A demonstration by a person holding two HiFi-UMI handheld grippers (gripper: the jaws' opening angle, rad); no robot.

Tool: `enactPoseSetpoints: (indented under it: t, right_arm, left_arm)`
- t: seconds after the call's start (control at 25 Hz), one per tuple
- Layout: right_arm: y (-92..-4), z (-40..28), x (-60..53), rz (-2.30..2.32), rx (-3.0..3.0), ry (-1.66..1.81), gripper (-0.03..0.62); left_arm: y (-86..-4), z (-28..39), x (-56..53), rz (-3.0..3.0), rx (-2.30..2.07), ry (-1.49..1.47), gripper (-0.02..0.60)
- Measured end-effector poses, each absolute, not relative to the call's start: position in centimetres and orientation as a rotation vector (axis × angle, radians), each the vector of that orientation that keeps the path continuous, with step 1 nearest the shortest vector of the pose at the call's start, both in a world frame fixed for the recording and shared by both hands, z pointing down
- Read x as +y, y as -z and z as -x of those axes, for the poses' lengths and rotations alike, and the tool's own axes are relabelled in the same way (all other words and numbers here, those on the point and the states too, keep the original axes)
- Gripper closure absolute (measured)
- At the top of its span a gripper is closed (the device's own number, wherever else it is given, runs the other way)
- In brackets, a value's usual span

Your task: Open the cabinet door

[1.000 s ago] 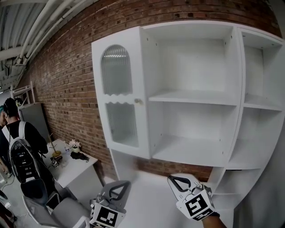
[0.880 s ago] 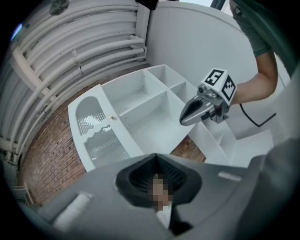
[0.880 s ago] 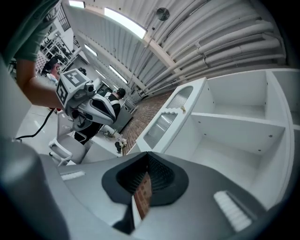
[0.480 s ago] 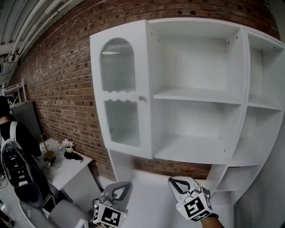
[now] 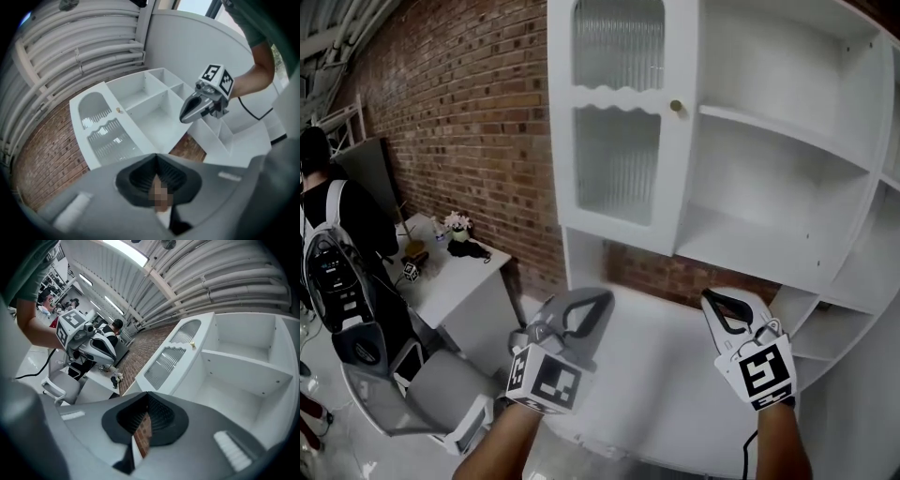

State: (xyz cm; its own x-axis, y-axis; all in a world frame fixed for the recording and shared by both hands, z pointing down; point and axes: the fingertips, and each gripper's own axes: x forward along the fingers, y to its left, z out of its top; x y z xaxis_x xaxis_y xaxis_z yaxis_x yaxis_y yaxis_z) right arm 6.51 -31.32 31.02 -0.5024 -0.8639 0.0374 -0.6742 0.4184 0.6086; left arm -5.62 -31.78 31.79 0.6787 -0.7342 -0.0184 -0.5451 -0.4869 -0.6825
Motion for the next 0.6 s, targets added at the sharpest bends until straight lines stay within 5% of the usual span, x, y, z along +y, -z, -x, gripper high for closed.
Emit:
enactPoseSetpoints:
  t: [0.6]
  right_arm:
    - [-30.5,-4.6,-35.0,-1.26,-2.292,0.815,0.588]
  left_arm:
    - [-32.0,6.4,-36.1,2.126,1.011,0.441,0.582]
